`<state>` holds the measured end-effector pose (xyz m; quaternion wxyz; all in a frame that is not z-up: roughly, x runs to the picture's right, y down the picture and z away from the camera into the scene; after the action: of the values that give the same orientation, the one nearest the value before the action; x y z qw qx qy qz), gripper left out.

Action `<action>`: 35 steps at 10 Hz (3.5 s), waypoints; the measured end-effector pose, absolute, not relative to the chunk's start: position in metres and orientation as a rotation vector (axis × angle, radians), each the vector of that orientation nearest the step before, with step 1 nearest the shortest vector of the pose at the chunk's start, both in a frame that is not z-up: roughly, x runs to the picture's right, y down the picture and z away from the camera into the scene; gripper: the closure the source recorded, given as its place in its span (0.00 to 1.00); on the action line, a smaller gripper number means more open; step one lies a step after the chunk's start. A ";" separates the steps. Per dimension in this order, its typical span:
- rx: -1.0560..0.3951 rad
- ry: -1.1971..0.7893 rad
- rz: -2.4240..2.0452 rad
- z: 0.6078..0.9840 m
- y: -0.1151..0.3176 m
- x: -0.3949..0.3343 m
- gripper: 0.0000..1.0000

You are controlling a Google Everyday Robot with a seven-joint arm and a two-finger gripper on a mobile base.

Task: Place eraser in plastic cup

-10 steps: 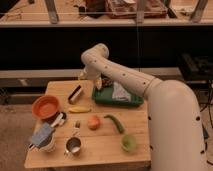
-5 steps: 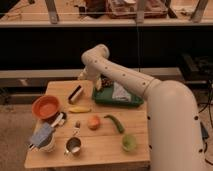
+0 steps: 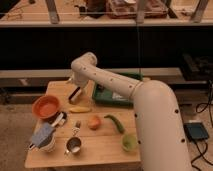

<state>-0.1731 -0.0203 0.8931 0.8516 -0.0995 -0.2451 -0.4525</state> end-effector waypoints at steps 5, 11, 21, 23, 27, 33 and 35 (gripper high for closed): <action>-0.199 -0.496 -0.960 0.917 -0.024 -0.176 0.25; -0.212 -0.532 -0.935 0.963 -0.004 -0.175 0.25; -0.221 -0.586 -0.943 0.968 -0.001 -0.188 0.91; -0.204 -0.583 -0.959 0.945 -0.016 -0.183 0.94; -0.120 -0.630 -1.023 0.853 -0.025 -0.164 0.94; -0.047 -0.693 -1.167 0.733 0.026 -0.112 0.94; -0.049 -0.690 -1.235 0.705 0.045 -0.080 0.94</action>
<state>-0.0803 0.0446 0.7049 0.7598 -0.0225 -0.3168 -0.5673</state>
